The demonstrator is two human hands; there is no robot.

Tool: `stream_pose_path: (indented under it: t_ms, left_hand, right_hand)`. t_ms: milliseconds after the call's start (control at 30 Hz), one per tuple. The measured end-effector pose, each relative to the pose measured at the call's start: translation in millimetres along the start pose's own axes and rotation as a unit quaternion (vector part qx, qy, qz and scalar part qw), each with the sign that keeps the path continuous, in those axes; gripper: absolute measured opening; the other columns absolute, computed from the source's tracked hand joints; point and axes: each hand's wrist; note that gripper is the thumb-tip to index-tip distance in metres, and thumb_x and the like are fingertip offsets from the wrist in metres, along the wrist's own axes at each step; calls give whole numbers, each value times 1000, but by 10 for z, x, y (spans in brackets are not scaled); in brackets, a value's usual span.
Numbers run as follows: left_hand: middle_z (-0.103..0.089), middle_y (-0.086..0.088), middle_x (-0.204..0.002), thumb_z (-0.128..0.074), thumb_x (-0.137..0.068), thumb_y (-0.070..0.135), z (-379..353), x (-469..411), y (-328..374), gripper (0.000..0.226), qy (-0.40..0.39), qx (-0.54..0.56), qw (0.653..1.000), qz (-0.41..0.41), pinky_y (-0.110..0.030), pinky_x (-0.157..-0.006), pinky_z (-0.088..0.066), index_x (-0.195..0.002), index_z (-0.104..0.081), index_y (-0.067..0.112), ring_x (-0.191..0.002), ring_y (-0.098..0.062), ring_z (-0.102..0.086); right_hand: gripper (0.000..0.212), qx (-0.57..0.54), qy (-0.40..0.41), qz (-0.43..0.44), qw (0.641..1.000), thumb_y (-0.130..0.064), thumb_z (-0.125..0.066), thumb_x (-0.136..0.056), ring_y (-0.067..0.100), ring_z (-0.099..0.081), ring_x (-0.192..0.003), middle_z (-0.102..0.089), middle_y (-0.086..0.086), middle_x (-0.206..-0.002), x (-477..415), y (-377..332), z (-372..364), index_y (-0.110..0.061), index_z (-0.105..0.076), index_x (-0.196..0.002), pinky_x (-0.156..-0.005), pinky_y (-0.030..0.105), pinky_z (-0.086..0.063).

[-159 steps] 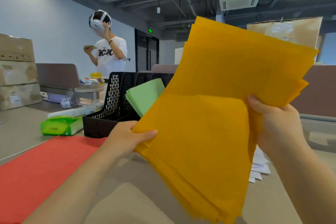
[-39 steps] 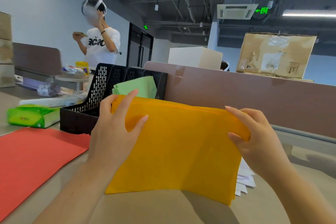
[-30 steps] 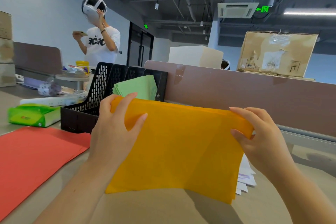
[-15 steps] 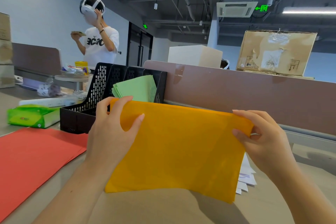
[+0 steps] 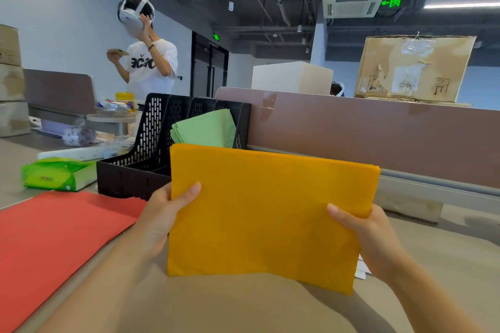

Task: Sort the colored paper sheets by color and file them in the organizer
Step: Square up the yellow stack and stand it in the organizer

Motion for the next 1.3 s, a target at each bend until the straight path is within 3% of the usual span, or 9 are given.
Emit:
stream_pose_path:
  t_ms: [100, 167, 267, 400, 600, 767, 867, 1133, 1300]
  left_hand:
    - [-75, 8, -78, -65, -83, 22, -53, -35, -35, 10, 34, -21, 999, -15, -25, -57, -55, -93, -66, 21, -77, -14, -71]
    - [-75, 7, -77, -71, -77, 27, -29, -44, -54, 16, 30, -3, 999, -26, -24, -55, -54, -91, -67, 20, -73, -14, -71]
    - [-76, 0, -87, -89, -37, 54, 22, -26, -151, 68, 25, 18, 1000, 1, -35, -62, -55, -93, -70, 22, -78, -21, -73]
    - [-76, -1, -93, -74, -64, 40, 29, 4, -262, 38, 35, 4, 998, 45, -44, -80, -53, -97, -71, 23, -92, -27, -70]
    - [-76, 5, -85, -69, -80, 24, 28, -38, -188, 10, 30, -33, 999, -7, -35, -71, -54, -89, -72, 23, -83, -14, -72]
    - [-76, 3, -92, -79, -66, 40, 129, 0, -440, 37, 12, -32, 998, 48, -36, -75, -54, -97, -70, 22, -91, -19, -71]
    - [-76, 9, -87, -69, -82, 23, 100, -21, -457, 13, 19, -65, 997, 30, -33, -77, -54, -94, -70, 25, -91, -14, -70]
    - [-68, 12, -86, -65, -88, 20, 50, 54, -8, 8, 73, -65, 995, 8, -28, -68, -48, -87, -66, 27, -83, -7, -63]
    - [-70, -1, -101, -67, -85, 24, 456, -88, 373, 8, 82, -69, 992, 71, -46, -92, -48, -93, -67, 23, -98, -25, -64]
  right_hand:
    - [36, -7, 3, 4, 1000, -32, -64, -70, 14, -68, -89, -73, -16, -90, -25, -17, -109, -33, -58, -105, -68, 31, -49]
    - [38, -3, 3, -2, 1000, -30, -63, -71, 14, -68, -90, -73, -13, -95, -36, 6, -128, -33, -57, -108, -68, 31, -50]
    - [41, -12, 13, -26, 1000, -29, -64, -69, 16, -65, -95, -70, -11, -101, 8, 147, -157, -34, -56, -109, -76, 36, -48]
    - [37, -9, 31, -56, 998, -30, -65, -70, 16, -63, -99, -70, -10, -105, 84, 276, -204, -34, -59, -107, -81, 37, -47]
    - [27, -3, 46, -34, 998, -24, -63, -77, 15, -63, -93, -68, -12, -101, 89, 203, -208, -35, -57, -101, -71, 32, -47]
    - [35, 3, 77, -88, 993, -25, -67, -77, 20, -63, -96, -69, -5, -104, 124, 400, -264, -27, -58, -110, -81, 40, -46]
    - [30, 16, 99, -92, 991, -24, -66, -80, 20, -61, -93, -66, -6, -100, 91, 428, -281, -27, -56, -108, -84, 42, -44]
    - [13, 59, 101, -57, 992, -29, -65, -82, 29, -63, -91, -67, 0, -101, 125, -151, -383, -32, -59, -94, -87, 52, -47]
    - [17, 59, 16, -66, 996, -26, -45, -98, 30, -65, -90, -70, 0, -97, -54, -807, -624, -28, -62, -96, -83, 47, -49]
Point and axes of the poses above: each hand's wrist, its own x-axis away from the middle knuckle, its own z-axis out of the back of the hand, y = z × x
